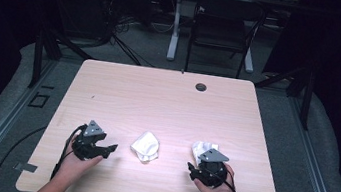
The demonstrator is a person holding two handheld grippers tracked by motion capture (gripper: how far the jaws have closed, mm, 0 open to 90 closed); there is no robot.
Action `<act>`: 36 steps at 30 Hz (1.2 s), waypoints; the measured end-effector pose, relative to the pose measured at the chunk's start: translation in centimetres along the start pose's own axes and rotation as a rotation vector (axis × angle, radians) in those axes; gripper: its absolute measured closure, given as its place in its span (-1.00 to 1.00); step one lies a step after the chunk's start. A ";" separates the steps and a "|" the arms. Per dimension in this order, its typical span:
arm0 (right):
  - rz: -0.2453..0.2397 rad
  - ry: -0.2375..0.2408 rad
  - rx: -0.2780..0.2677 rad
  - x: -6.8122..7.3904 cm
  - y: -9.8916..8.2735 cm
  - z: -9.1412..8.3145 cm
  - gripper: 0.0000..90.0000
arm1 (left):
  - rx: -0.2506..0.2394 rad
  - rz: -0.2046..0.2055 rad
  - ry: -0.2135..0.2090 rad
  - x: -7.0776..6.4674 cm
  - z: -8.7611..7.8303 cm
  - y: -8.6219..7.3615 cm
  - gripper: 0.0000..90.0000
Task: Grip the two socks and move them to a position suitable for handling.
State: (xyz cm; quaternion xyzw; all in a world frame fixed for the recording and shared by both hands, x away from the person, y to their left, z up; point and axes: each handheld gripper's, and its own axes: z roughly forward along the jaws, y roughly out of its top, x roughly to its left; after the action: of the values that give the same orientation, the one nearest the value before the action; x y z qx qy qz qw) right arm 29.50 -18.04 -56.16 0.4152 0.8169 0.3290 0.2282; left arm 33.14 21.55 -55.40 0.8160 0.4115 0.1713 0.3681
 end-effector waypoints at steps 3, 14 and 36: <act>0.018 0.026 0.000 0.1 0.1 0.1 -0.30 | -0.032 0.000 -0.011 -0.2 -0.1 0.4 -0.41; -0.065 0.014 0.023 1.6 0.4 0.3 -0.16 | -0.014 0.105 0.025 -1.5 0.2 0.0 -0.16; -0.051 0.041 -0.025 0.8 0.1 -0.3 0.30 | -0.052 0.176 -0.038 -3.4 4.3 4.7 0.61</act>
State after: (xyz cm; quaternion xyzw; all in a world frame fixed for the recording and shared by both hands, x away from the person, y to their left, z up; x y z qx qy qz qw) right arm 28.85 -17.44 -55.96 0.3847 0.8275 0.3416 0.2248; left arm 36.13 15.00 -54.68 0.8421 0.3267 0.1980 0.3806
